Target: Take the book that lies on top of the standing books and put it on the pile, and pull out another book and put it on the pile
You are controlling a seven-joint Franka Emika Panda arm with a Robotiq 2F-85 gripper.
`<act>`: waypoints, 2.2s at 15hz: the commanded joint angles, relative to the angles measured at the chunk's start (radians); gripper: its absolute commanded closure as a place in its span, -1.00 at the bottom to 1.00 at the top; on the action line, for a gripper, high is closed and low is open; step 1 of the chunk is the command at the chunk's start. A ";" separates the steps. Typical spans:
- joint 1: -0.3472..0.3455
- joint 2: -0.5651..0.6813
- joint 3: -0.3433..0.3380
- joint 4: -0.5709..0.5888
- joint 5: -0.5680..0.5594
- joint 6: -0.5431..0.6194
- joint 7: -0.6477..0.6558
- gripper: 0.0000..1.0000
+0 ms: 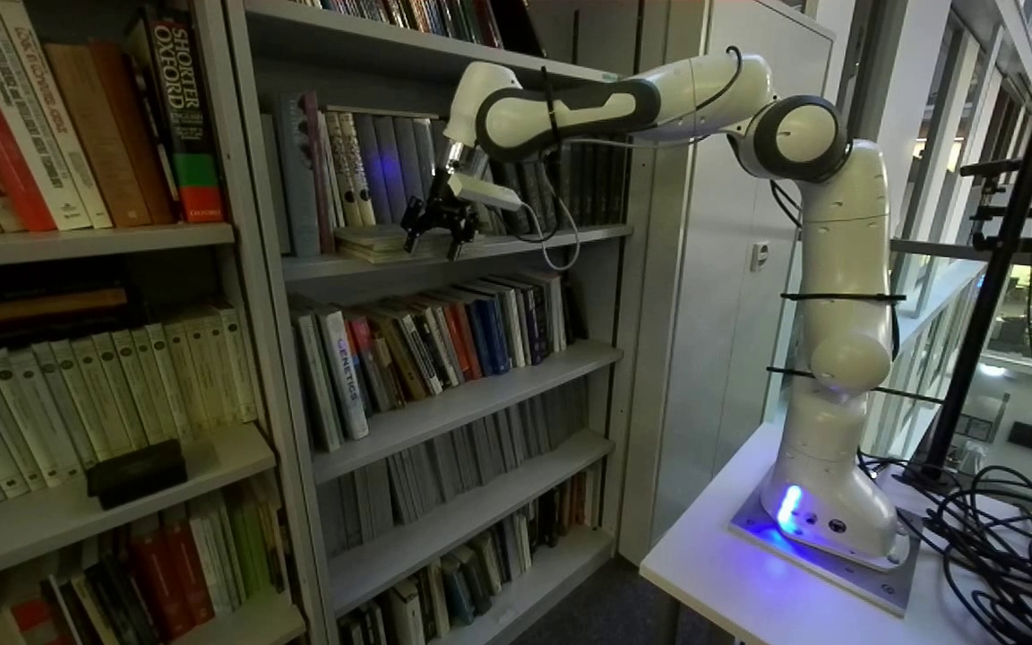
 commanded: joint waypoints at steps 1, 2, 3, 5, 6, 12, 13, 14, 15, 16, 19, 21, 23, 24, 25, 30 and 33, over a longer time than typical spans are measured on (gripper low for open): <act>0.011 -0.033 -0.024 -0.042 -0.025 0.064 0.004 -1.00; 0.012 -0.036 -0.023 -0.045 -0.025 0.061 -0.004 -1.00; 0.012 -0.040 -0.018 -0.049 -0.018 0.052 -0.029 -1.00; 0.011 -0.067 0.006 -0.064 0.038 0.008 -0.164 -1.00; 0.013 -0.075 0.014 -0.052 0.061 -0.087 -0.211 -1.00; 0.083 -0.174 0.051 -0.063 -0.151 -0.406 -0.178 -1.00; 0.091 -0.195 0.062 -0.073 -0.183 -0.374 -0.199 -1.00; 0.093 -0.220 0.072 -0.095 -0.193 -0.313 -0.206 -1.00; 0.097 -0.234 0.082 -0.103 -0.211 -0.276 -0.203 -1.00; 0.099 -0.248 0.091 -0.115 -0.229 -0.237 -0.207 -1.00; 0.098 -0.242 0.121 -0.115 -0.365 -0.249 -0.248 -1.00; 0.095 -0.225 0.133 -0.130 -0.474 -0.242 -0.251 -1.00; 0.100 -0.204 0.137 -0.091 -0.435 -0.275 -0.218 -1.00; 0.101 -0.201 0.136 -0.098 -0.449 -0.275 -0.219 -1.00; 0.101 -0.199 0.136 -0.101 -0.454 -0.275 -0.220 -1.00; 0.101 -0.199 0.136 -0.101 -0.456 -0.275 -0.222 -1.00; 0.099 -0.205 0.138 -0.107 -0.603 -0.208 -0.242 -1.00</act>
